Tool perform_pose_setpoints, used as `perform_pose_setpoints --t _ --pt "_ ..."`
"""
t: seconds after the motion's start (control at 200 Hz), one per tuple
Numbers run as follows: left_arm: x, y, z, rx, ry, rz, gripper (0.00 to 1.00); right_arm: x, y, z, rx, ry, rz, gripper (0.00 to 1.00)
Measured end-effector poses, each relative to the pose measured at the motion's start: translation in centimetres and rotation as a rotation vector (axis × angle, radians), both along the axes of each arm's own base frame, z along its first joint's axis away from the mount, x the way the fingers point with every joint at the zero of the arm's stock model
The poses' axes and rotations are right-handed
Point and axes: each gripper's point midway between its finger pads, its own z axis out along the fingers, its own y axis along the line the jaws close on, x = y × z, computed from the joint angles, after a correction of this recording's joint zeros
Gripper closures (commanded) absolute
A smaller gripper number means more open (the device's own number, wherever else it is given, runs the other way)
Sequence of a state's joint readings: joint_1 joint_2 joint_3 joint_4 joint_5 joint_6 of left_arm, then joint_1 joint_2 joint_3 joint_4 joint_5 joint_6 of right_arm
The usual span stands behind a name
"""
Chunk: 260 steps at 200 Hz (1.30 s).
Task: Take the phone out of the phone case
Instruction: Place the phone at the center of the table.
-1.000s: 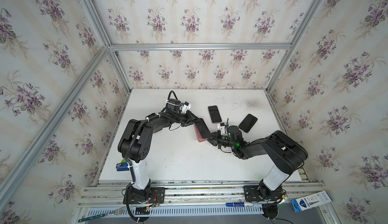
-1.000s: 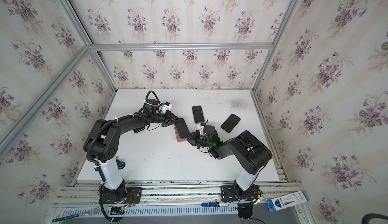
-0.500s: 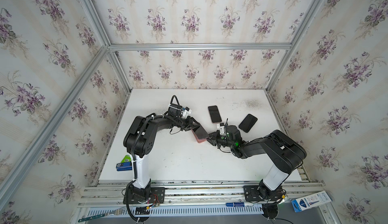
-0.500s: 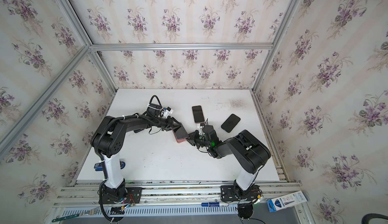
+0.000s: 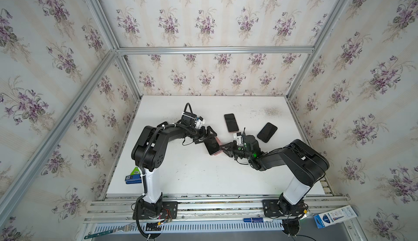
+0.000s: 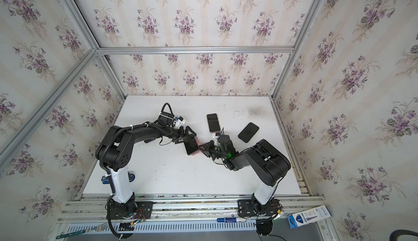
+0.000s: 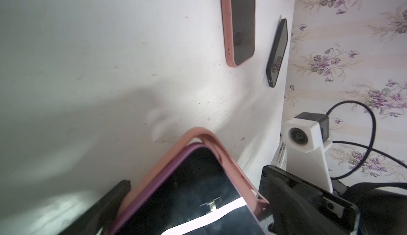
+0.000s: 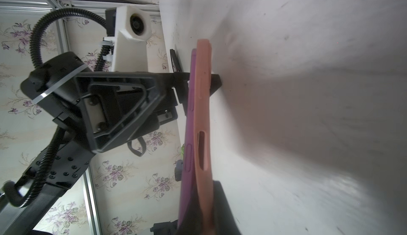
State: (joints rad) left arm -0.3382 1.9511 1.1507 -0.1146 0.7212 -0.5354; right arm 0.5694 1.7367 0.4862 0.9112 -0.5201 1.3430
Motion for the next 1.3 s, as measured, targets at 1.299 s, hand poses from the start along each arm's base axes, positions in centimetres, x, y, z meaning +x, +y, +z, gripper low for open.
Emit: perform_pose_setpoints --t 1.299 --pt "-2.2 4.4 -1.0 0.313 0.072 0.103 0.02 -1.4 -3.4 0.0 -0.115 -0.005 -0.127 1.00"
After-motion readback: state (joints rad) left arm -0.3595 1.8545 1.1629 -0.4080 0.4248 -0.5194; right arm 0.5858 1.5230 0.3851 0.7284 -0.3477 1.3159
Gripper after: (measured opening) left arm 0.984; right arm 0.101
